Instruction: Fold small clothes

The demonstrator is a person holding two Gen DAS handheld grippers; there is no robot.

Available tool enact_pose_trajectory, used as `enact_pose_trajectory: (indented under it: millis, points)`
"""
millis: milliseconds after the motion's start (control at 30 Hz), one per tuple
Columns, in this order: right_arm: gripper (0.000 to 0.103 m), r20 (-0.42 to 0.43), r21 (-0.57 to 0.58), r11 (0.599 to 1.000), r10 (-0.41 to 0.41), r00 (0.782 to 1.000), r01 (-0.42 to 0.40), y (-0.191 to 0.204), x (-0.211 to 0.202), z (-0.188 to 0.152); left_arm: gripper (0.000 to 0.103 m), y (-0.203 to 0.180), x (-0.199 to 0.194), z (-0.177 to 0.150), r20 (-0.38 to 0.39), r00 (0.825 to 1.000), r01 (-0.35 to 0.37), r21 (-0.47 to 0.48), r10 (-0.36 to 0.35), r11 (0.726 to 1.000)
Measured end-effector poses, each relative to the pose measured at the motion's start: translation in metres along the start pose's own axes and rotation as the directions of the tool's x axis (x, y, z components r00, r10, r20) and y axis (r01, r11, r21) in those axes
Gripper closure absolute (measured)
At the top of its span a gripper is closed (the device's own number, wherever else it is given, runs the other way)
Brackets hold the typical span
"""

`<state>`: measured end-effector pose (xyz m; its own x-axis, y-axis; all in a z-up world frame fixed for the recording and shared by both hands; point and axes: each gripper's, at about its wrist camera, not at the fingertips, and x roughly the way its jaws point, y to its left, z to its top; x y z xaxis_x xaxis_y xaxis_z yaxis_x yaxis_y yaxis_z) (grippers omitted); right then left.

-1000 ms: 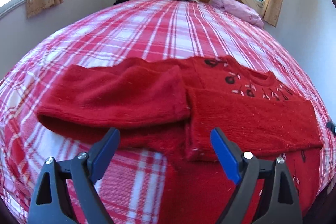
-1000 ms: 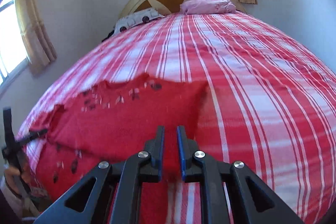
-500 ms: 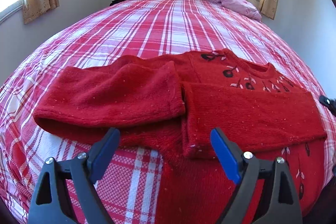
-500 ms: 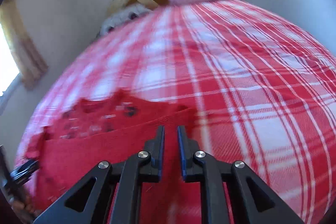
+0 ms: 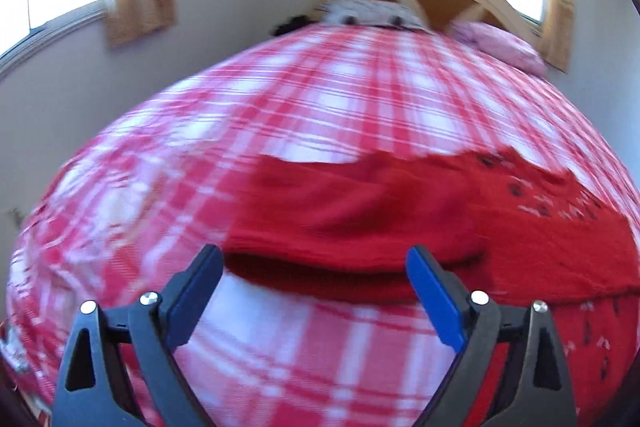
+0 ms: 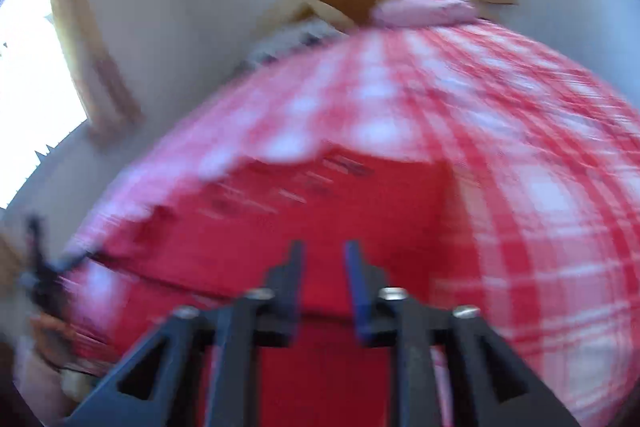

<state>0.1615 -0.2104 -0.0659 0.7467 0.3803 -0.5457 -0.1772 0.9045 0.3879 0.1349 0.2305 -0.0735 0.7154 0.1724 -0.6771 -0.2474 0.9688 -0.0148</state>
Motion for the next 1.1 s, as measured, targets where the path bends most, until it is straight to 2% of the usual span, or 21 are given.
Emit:
enact_pose_trajectory:
  millis: [67,133,200,300,400,533,633,700,800,833,867,900,1033,1100]
  points:
    - [0.013,0.04,0.013,0.992,0.124,0.991,-0.125,0.024,0.007,0.006,0.008,0.019,0.001,0.0,-0.005,1.0,-0.011,-0.054,0.01,0.998]
    - [0.013,0.02,0.012,0.968,0.251,0.968,-0.251,0.055,0.027,0.012,0.008,0.032,0.002,-0.001,-0.011,1.0,-0.003,-0.105,0.002,0.994]
    - [0.013,-0.06,0.001,0.948,0.319,0.946,-0.32,0.091,0.059,0.017,0.008,0.04,0.004,-0.003,-0.02,1.0,0.015,-0.143,-0.018,0.99]
    - [0.014,-0.143,-0.05,0.936,0.338,0.93,-0.348,0.136,0.11,0.021,0.008,0.042,0.006,-0.006,-0.025,0.999,0.035,-0.151,-0.039,0.988]
    - [0.016,-0.234,-0.005,0.93,0.356,0.905,-0.367,0.16,0.162,0.017,0.008,0.045,0.005,-0.008,-0.021,0.999,0.027,-0.131,-0.03,0.991]
    - [0.019,-0.302,-0.026,0.943,0.31,0.901,-0.333,0.187,0.213,0.009,0.008,0.055,0.004,-0.01,-0.014,1.0,0.021,-0.125,-0.023,0.992]
    - [0.028,-0.348,-0.037,0.944,0.294,0.89,-0.327,0.202,0.243,0.001,0.008,0.066,0.007,-0.01,-0.015,1.0,0.018,-0.143,-0.02,0.99]
    - [0.031,-0.352,-0.093,0.947,0.258,0.9,-0.307,0.214,0.255,-0.003,0.008,0.072,0.01,-0.011,-0.017,1.0,0.018,-0.158,-0.021,0.987]
    - [0.032,-0.35,-0.126,0.944,0.246,0.904,-0.306,0.225,0.262,-0.006,0.008,0.08,0.015,-0.013,-0.027,0.999,0.021,-0.182,-0.026,0.983]
    - [0.037,-0.35,-0.13,0.945,0.24,0.905,-0.301,0.227,0.262,-0.005,0.008,0.082,0.016,-0.013,-0.031,0.999,0.023,-0.189,-0.03,0.982]
    - [0.061,-0.354,-0.142,0.947,0.225,0.908,-0.29,0.229,0.264,-0.005,0.008,0.084,0.017,-0.014,-0.035,0.999,0.024,-0.196,-0.032,0.98]
    - [0.089,-0.368,-0.16,0.948,0.2,0.908,-0.273,0.231,0.266,-0.005,0.008,0.085,0.018,-0.014,-0.038,0.999,0.028,-0.203,-0.036,0.979]
    - [0.093,-0.388,-0.182,0.944,0.188,0.902,-0.275,0.235,0.267,-0.001,0.008,0.086,0.014,-0.014,-0.03,0.999,0.034,-0.214,-0.042,0.976]
    - [0.094,-0.372,-0.158,0.94,0.227,0.9,-0.302,0.237,0.259,0.009,0.008,0.084,0.011,-0.013,-0.022,0.999,0.038,-0.212,-0.044,0.976]
